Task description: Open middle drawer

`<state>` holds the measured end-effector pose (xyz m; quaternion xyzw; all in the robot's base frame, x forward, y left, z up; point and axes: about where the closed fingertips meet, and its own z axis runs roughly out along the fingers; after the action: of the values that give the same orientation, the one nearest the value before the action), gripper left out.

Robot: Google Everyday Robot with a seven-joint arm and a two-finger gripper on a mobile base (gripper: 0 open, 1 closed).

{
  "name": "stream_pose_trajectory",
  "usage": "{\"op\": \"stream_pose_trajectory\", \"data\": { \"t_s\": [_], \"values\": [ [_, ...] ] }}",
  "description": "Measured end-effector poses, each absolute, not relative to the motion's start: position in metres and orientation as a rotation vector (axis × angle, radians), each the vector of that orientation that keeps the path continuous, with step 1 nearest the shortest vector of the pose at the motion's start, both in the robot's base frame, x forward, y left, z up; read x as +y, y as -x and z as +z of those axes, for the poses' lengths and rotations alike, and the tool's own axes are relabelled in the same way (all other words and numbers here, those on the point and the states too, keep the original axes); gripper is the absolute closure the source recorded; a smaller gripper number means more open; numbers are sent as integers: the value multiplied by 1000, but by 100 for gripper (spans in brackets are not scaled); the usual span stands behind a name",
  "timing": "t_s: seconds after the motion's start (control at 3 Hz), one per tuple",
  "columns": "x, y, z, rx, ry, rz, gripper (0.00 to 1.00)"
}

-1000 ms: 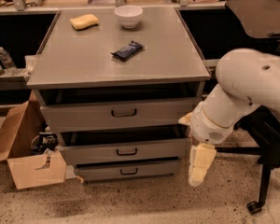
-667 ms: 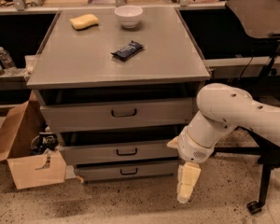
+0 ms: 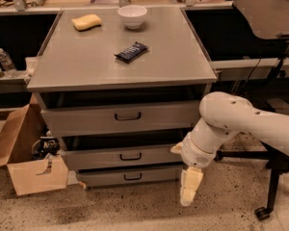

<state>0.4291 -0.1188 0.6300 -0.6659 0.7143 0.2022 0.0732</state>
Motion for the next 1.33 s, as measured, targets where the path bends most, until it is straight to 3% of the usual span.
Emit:
{"op": "stream_pose_trajectory", "data": {
  "t_s": [0.67, 1.33],
  "values": [
    [-125, -510, 527, 2035, 2074, 539, 0],
    [-144, -535, 449, 2089, 2001, 594, 0]
  ]
}}
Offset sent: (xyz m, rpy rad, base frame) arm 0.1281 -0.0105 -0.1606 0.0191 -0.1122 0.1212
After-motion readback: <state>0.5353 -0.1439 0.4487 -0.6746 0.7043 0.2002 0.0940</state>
